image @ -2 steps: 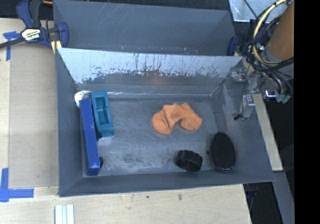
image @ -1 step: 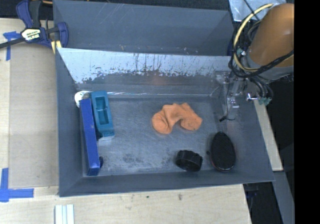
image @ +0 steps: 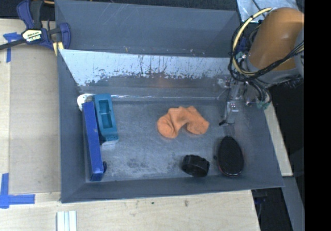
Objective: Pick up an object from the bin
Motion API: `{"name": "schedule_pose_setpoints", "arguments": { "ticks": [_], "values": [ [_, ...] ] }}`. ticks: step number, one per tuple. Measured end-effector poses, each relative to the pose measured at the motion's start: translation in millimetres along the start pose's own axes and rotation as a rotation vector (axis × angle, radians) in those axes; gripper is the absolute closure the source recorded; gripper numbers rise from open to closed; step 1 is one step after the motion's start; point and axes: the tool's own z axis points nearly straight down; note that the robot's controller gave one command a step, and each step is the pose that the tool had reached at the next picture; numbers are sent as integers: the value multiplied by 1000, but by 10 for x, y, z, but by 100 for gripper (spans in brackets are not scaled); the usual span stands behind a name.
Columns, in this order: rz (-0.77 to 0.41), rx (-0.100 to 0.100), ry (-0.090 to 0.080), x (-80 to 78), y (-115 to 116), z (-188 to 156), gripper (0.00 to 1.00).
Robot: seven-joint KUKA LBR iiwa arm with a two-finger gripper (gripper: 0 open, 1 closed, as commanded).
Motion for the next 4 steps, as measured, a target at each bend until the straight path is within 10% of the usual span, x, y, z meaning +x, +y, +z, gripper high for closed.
{"name": "schedule_pose_setpoints", "arguments": {
  "ticks": [2, 3, 4],
  "values": [
    [-66, 3, -6, 99, 522, 682, 0],
    [6, 2, -4, 504, 718, 782, 100],
    [6, 2, -4, 504, 718, 782, 100]
  ]
}}
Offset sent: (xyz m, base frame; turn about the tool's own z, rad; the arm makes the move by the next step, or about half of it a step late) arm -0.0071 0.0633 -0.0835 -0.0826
